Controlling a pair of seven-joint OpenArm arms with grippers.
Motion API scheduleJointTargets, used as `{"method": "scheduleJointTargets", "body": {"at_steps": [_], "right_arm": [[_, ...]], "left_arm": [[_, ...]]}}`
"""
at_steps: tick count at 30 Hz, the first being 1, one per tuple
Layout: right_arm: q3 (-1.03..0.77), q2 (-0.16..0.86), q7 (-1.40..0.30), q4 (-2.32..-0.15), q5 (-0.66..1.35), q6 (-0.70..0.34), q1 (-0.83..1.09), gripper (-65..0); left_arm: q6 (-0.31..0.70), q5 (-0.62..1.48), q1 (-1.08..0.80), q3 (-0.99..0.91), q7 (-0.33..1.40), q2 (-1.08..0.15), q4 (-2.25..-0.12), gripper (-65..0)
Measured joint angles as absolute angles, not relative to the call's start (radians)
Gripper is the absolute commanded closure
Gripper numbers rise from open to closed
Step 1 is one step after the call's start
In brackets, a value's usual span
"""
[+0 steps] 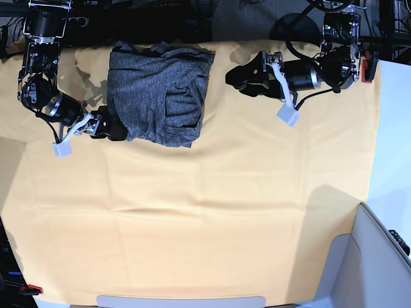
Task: Fold the T-shirt properly
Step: 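Grasp opposite sides of the folded bundle with both grippers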
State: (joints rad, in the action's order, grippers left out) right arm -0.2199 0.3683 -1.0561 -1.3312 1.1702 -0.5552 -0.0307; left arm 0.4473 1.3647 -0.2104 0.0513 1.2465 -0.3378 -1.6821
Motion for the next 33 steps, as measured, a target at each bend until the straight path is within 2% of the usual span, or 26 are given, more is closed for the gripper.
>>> {"method": "scheduleJointTargets", "body": {"at_steps": [7,12,18,24,33], "right_arm": [[-0.220,0.354,-1.050,-1.331,1.162,-0.558,-0.031,-55.8],[-0.220,0.353,-1.051,-1.331,1.159,-0.558,-0.033,-55.8],[-0.220,0.340,-1.050,-1.331,1.159,-0.558,-0.032,-55.8],[-0.189,0.343,-1.042,-1.332,1.163,-0.558,-0.033,-55.8],[-0.168,0.327,-1.053,-1.333,1.160,-0.558,-0.049,-55.8]], "left_arm": [[0.458,1.386,-0.207,0.051,1.291,-0.295,-1.504,-40.7],[0.457,1.374,-0.188,0.052,1.308,-0.269,-1.488,-40.7],[0.450,1.354,-0.134,0.155,1.295,-0.273,-1.454,-40.7],[0.466,1.357,-0.117,0.220,1.274,-0.212,-1.439,-40.7],[0.469,1.359,-0.112,0.286,1.272,-0.237,-1.446,-40.7]]}}
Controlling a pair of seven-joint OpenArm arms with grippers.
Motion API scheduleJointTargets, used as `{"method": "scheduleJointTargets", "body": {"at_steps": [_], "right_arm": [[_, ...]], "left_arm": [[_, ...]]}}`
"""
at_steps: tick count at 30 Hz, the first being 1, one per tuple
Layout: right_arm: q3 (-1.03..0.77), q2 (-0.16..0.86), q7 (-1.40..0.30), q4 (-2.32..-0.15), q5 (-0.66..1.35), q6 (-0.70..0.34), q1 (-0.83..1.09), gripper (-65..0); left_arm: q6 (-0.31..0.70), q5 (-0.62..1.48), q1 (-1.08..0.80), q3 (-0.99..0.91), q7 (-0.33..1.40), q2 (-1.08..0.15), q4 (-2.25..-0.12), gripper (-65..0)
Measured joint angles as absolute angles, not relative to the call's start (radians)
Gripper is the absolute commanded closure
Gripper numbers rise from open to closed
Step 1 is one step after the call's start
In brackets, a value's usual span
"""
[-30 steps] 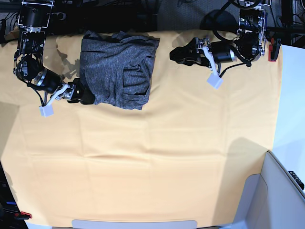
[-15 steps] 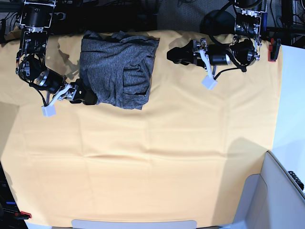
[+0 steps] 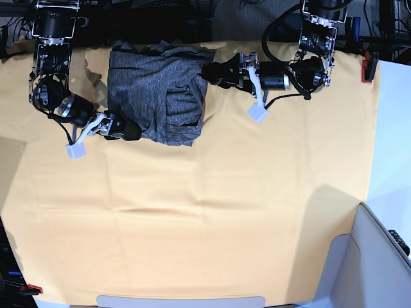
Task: Fold the T-shirt properly
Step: 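Grasp opposite sides of the folded bundle with both grippers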
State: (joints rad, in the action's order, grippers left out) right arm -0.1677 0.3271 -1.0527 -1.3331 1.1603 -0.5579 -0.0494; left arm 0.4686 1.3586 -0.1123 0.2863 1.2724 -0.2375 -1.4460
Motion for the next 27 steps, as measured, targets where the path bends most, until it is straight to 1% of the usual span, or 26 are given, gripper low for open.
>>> {"method": "scheduleJointTargets", "body": {"at_steps": [5,6,9,12,15,23,25,27], "right_arm": [[-0.167,0.326,-1.054,-1.333,1.158,-0.558,-0.054,-55.8],[-0.167,0.325,-1.054,-1.333,1.153,-0.558,-0.056,-55.8],[-0.167,0.326,-1.054,-1.333,1.124,-0.558,-0.063,-55.8],[-0.167,0.323,-1.052,-1.333,1.113,-0.558,-0.064,-55.8],[-0.167,0.319,-1.049,-1.333,1.110,-0.558,-0.064,-55.8],[-0.167,0.313,-1.044,-1.333,1.106,-0.558,-0.064,-55.8],[-0.167,0.312,-1.043,-1.333,1.106,-0.558,-0.064,-55.7],[-0.167,0.312,-1.044,-1.333,1.106,-0.558,-0.064,-54.4]], "left_arm": [[0.466,1.333,-0.109,0.327,1.271,-0.260,-1.468,-40.7],[0.453,1.314,-0.111,0.329,1.272,-0.258,-1.477,-40.7],[0.358,1.260,-0.114,0.337,1.272,-0.241,-1.506,-40.7],[0.319,1.214,-0.121,0.383,1.276,-0.218,-1.540,-40.7],[0.298,1.170,-0.133,0.395,1.295,-0.209,-1.559,-40.7],[0.295,1.171,-0.128,0.402,1.301,-0.210,-1.560,-40.5],[0.295,1.171,-0.119,0.406,1.302,-0.210,-1.559,-37.0],[0.295,1.160,-0.116,0.406,1.307,-0.210,-1.558,-30.5]]}}
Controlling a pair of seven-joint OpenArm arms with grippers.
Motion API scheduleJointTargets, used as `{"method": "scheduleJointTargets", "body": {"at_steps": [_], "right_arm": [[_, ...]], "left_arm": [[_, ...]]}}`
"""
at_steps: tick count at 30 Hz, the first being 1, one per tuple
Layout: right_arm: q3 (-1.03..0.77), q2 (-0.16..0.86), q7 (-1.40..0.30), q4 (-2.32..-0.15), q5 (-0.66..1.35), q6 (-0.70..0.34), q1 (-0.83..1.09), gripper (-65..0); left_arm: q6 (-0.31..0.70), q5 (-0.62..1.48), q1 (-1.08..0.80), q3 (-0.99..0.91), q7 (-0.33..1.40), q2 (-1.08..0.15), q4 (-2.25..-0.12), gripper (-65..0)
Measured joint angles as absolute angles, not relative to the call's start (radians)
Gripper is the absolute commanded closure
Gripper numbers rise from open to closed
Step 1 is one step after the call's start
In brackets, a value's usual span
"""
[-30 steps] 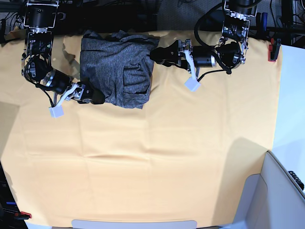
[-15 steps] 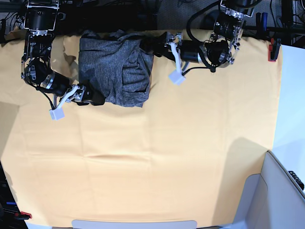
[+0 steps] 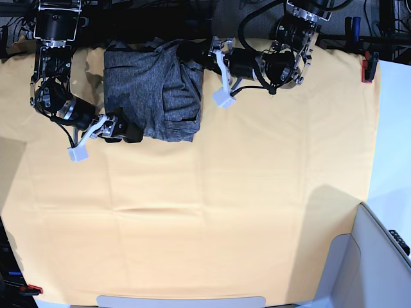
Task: Fold the T-shirt properly
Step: 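Grasp opposite sides of the folded bundle with both grippers, then lift and rotate the bundle with both grippers, then set it down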
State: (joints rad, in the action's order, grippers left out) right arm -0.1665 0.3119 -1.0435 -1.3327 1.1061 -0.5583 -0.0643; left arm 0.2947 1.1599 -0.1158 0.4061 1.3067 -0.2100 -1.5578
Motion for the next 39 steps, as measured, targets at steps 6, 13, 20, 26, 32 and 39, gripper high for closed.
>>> {"method": "scheduleJointTargets", "body": {"at_steps": [6,13,20,26,32,39], "right_arm": [[-0.167,0.309,-1.055,-1.332,1.095,-0.554,-0.064,-31.6],[-0.166,0.307,-1.058,-1.332,1.094,-0.554,-0.064,-8.5],[-0.166,0.307,-1.058,-1.332,1.094,-0.554,-0.064,-2.9],[-0.171,0.307,-1.055,-1.333,1.097,-0.554,-0.052,-2.8],[-0.178,0.294,-1.046,-1.339,1.098,-0.550,-0.017,-2.8],[-0.176,0.278,-1.054,-1.504,1.095,-0.434,0.054,-2.8]], "left_arm": [[0.295,1.122,-0.116,0.406,1.309,-0.210,-1.560,-8.2],[0.294,1.113,-0.104,0.406,1.313,-0.208,-1.560,0.0],[0.290,1.107,-0.089,0.406,1.313,-0.208,-1.558,0.0],[0.282,1.047,-0.010,0.406,1.324,-0.212,-1.541,0.0],[0.280,1.016,0.107,0.406,1.333,-0.210,-1.473,0.0],[0.282,1.020,0.219,0.407,1.336,-0.210,-1.364,0.0]]}}
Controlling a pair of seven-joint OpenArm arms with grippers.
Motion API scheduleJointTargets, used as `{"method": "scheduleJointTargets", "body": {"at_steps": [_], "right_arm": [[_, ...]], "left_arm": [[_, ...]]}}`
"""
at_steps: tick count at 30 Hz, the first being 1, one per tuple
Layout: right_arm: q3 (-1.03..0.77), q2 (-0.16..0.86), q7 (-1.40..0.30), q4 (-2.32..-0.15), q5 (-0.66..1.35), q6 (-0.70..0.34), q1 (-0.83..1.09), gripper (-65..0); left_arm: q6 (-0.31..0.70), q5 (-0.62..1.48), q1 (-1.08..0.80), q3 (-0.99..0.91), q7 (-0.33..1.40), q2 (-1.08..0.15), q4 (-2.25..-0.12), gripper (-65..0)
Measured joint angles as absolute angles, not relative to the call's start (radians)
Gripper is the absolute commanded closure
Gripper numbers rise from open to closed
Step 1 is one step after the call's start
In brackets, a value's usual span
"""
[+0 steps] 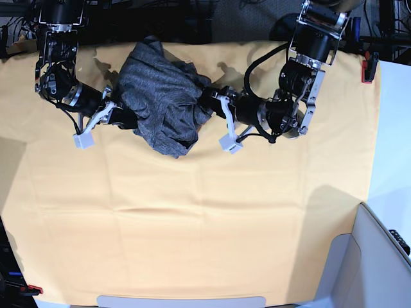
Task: Fold the T-shirt properly
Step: 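Lift and rotate the bundle with both grippers, then set it down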
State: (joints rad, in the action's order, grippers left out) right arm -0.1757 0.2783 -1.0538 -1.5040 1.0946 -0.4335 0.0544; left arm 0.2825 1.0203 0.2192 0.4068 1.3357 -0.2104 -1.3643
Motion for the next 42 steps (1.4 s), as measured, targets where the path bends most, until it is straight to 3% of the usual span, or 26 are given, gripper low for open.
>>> {"method": "scheduleJointTargets", "body": {"at_steps": [9,13,28,42], "right_arm": [[-0.179,0.261,-1.046,-1.660,1.095,-0.184,0.123,-2.8],[-0.207,0.215,-1.045,-1.660,1.092,-0.124,0.172,-3.0],[-0.259,0.154,-1.015,-1.668,1.115,-0.128,0.281,-3.2],[-0.406,0.059,-1.014,-1.686,1.135,-0.152,0.340,-3.2]], "left_arm": [[0.279,0.997,0.356,0.413,1.333,-0.210,-1.259,0.0],[0.279,0.996,0.401,0.423,1.304,-0.212,-1.201,0.0],[0.291,1.042,0.519,0.641,1.163,-0.197,-1.053,0.0],[0.286,1.005,0.554,0.649,1.153,-0.174,-1.043,0.0]]}}
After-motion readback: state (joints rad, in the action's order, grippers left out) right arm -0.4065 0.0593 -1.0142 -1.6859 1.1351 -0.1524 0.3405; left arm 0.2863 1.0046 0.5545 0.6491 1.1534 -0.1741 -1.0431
